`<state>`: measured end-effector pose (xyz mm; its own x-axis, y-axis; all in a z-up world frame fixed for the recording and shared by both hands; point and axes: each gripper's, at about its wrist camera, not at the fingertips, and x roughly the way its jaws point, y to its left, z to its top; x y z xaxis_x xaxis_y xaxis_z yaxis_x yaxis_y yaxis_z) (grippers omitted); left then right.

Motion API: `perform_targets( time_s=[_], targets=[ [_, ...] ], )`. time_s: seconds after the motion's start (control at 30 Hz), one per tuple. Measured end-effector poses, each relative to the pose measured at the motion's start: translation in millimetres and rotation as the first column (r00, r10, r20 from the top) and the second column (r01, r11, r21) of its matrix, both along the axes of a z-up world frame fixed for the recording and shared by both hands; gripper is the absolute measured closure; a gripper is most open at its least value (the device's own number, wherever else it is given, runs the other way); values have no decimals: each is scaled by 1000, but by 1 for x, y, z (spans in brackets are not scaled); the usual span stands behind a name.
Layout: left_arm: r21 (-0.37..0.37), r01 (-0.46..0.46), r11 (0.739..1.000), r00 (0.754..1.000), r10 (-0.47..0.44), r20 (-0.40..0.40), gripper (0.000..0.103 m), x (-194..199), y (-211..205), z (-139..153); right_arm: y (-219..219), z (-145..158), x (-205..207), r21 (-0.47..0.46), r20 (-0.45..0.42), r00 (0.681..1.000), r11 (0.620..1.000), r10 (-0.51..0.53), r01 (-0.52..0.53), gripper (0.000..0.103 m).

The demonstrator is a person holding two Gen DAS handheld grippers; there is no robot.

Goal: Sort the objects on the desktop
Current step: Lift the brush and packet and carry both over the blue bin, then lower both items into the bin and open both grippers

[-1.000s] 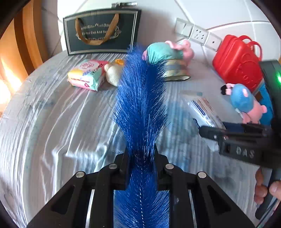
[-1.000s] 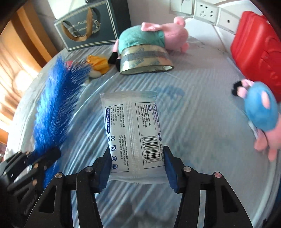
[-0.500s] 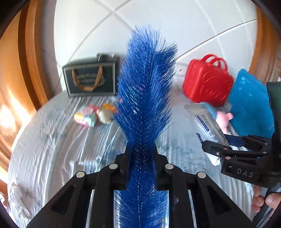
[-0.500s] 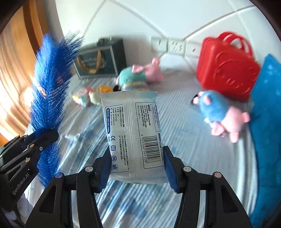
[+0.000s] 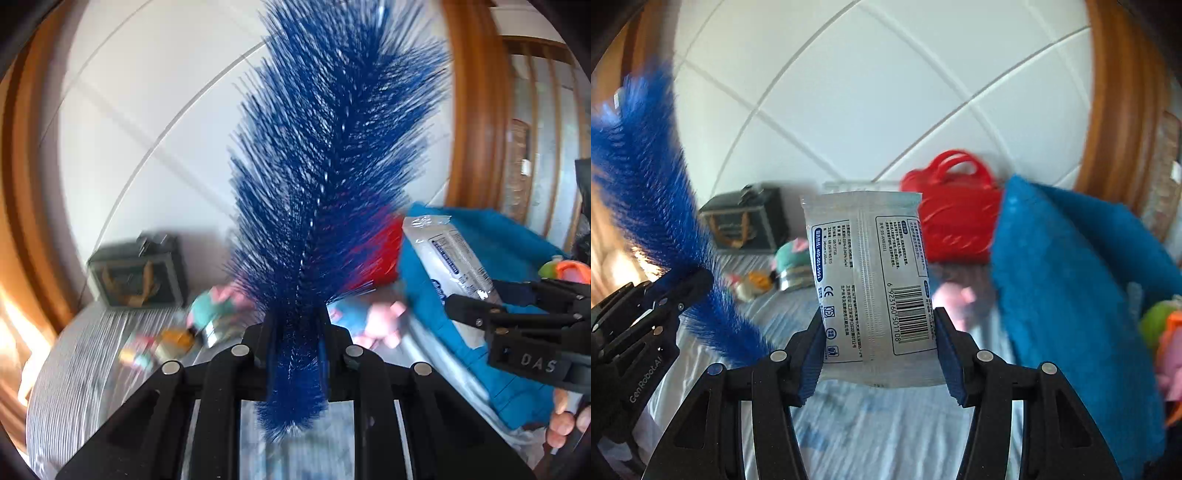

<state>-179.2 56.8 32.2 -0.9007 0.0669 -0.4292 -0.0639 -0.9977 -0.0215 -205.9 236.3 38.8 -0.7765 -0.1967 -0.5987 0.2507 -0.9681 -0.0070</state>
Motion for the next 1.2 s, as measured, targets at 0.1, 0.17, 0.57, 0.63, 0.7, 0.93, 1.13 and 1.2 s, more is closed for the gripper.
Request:
perform_targets(
  time_s=[0.1,0.17,0.57,0.63,0.7,0.93,1.13,1.2],
  targets=[
    [-21,41,999,996,-43,-77,86,-7,53,35,59,33,3,-9,-62,997,999,-49,48,49],
    [-28,65,998,989,-68,-131,86,-11,89,60,94,50,4,-12,-95,993,998,-65,64,49],
    [-36,125,992,941,-130,-313,86,-69,326,235,330,139,-31,-20,-166,971,985,-171,170,49],
    [-36,137,990,945,-142,-296,86,-83,358,244,360,141,-45,-27,-148,967,979,-206,204,49],
    [-41,166,985,954,-171,-248,86,-100,388,241,382,140,-56,-19,-131,965,974,-227,227,49],
    [-27,191,981,981,-191,-26,86,-153,441,184,399,112,-91,45,-67,968,968,-242,245,49],
    [-37,207,978,957,-194,217,86,-194,457,117,395,59,-129,73,88,969,972,-230,224,49],
    [-87,193,977,960,-171,221,85,-198,462,102,393,43,-135,78,123,965,972,-231,222,49]
  ],
)
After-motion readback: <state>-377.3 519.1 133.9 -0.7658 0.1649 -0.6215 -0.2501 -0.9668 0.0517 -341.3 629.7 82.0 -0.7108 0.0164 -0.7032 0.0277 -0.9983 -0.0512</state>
